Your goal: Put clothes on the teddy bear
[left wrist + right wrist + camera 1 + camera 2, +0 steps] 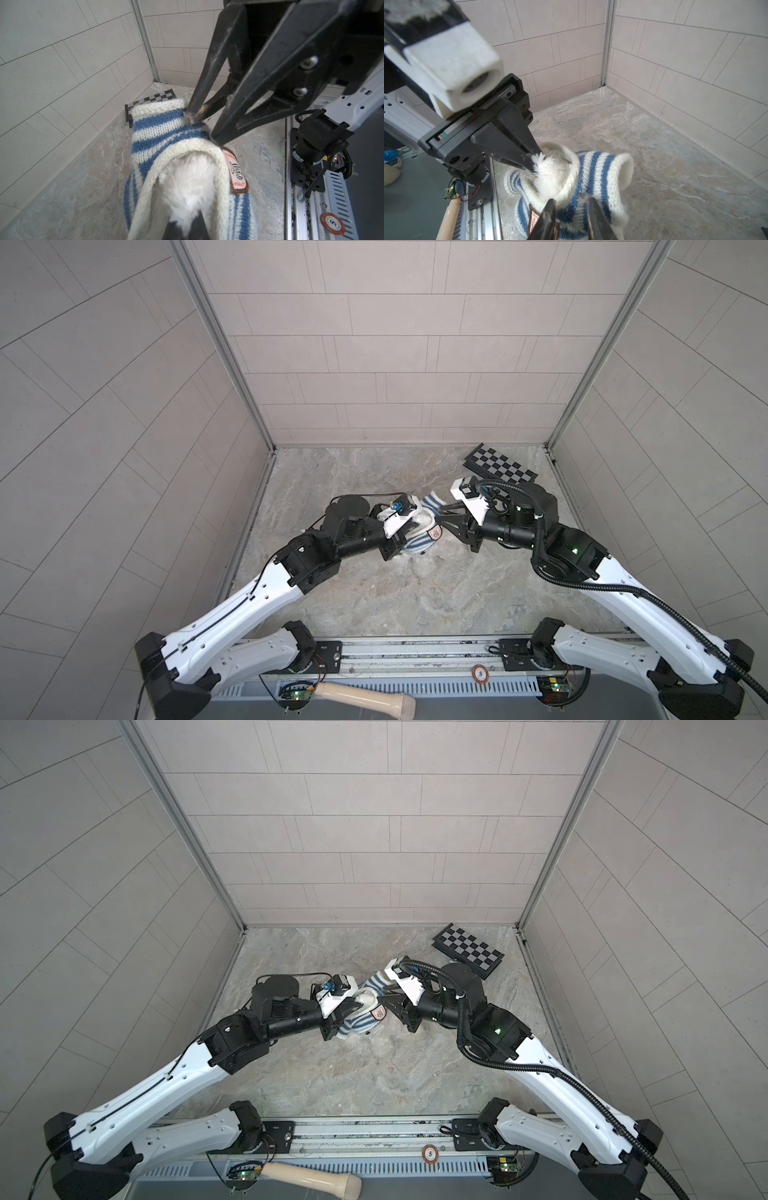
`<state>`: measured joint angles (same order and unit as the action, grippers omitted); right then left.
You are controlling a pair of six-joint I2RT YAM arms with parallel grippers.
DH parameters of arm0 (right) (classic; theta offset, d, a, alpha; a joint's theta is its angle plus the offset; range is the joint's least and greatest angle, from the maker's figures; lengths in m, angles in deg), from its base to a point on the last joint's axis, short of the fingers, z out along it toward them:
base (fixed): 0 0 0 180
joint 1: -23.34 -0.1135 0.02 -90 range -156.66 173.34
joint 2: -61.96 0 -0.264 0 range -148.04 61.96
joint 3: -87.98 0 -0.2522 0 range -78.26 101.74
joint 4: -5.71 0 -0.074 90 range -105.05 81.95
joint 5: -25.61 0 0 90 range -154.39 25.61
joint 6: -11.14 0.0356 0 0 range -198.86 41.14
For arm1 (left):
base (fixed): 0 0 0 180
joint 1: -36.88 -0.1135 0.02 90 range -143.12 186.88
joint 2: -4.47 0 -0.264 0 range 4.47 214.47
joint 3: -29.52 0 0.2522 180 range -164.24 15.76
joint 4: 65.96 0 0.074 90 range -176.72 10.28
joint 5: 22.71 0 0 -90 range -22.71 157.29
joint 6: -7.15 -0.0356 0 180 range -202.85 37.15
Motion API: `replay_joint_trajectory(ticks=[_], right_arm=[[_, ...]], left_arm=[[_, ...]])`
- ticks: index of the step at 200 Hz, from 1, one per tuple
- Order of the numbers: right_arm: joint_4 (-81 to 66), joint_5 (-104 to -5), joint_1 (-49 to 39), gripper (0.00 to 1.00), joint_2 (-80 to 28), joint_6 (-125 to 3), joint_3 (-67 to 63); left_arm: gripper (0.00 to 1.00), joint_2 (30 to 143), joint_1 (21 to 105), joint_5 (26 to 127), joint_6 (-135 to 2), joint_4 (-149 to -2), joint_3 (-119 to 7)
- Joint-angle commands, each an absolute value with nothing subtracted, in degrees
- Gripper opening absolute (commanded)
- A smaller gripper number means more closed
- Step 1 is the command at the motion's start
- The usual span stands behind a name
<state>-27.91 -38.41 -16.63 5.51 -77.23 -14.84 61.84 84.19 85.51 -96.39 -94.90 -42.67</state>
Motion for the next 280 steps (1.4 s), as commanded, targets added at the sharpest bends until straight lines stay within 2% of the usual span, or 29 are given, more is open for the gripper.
replay_joint_trajectory(ticks=[1, 19, 44, 132, 189, 280], right_arm=[[-27.0, -37.8, -16.6, 0.26, 5.1, -78.2, -14.1], [-27.4, -38.8, -16.6, 0.2, 5.4, -78.9, -14.7], [-28.0, -40.4, -16.6, 0.0, 5.8, -79.6, -14.8], [-33.3, -48.2, -16.2, 0.0, 11.3, -79.7, -18.9], [-36.2, -55.6, -13.7, 0.0, 9.3, -77.3, -18.1], [-39.0, -55.7, -13.8, 0.0, 6.2, -77.7, -20.8]], left_arm=[[0.0, 59.8, 84.0, 86.4, -96.2, -92.8, -42.7], [0.0, 59.4, 84.1, 86.5, -95.9, -92.6, -42.3], [0.0, 58.8, 84.1, 86.2, -95.8, -92.5, -42.0], [0.0, 57.0, 84.1, 84.8, -95.7, -92.3, -41.6], [0.0, 54.5, 84.0, 85.1, -94.1, -91.1, -40.2], [0.0, 51.5, 84.0, 82.2, -88.6, -82.9, -36.4]])
